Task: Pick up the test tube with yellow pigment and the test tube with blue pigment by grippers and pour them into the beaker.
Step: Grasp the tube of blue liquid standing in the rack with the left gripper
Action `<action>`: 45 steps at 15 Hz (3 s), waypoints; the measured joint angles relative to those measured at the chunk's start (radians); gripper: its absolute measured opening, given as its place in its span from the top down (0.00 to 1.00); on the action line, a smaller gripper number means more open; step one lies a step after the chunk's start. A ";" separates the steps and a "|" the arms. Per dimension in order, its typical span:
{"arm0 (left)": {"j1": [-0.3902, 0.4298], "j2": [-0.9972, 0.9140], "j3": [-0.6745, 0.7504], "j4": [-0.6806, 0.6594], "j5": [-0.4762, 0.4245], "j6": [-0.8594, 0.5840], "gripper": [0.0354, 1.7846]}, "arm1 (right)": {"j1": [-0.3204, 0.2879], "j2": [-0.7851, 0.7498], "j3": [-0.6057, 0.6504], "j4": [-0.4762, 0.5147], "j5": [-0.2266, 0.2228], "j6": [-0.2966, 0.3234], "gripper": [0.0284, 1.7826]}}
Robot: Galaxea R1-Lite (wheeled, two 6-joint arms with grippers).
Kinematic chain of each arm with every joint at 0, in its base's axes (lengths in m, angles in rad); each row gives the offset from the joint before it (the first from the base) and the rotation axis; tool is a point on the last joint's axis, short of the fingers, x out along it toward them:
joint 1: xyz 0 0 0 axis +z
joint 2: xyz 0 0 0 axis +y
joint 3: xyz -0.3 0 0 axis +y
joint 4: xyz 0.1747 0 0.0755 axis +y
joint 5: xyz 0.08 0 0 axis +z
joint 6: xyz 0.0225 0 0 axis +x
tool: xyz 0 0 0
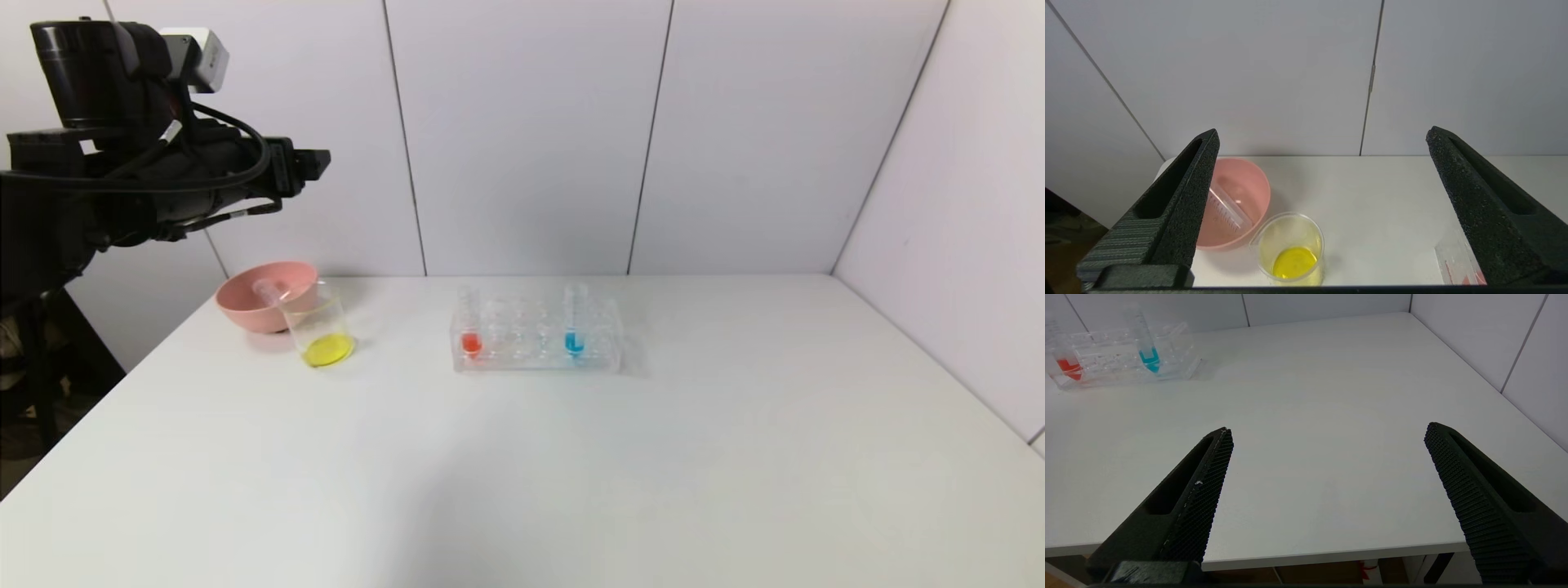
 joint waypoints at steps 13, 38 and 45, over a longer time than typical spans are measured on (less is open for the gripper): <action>-0.430 -0.118 0.199 -0.049 0.258 -0.124 0.01 | 0.000 0.000 0.000 0.000 0.000 0.000 0.04; -0.668 0.438 0.170 -0.569 0.338 -0.201 0.01 | 0.000 0.000 0.000 0.000 0.000 0.000 0.04; -0.666 0.589 0.020 -0.556 0.357 -0.196 0.01 | 0.000 0.000 0.000 0.000 0.000 0.000 0.04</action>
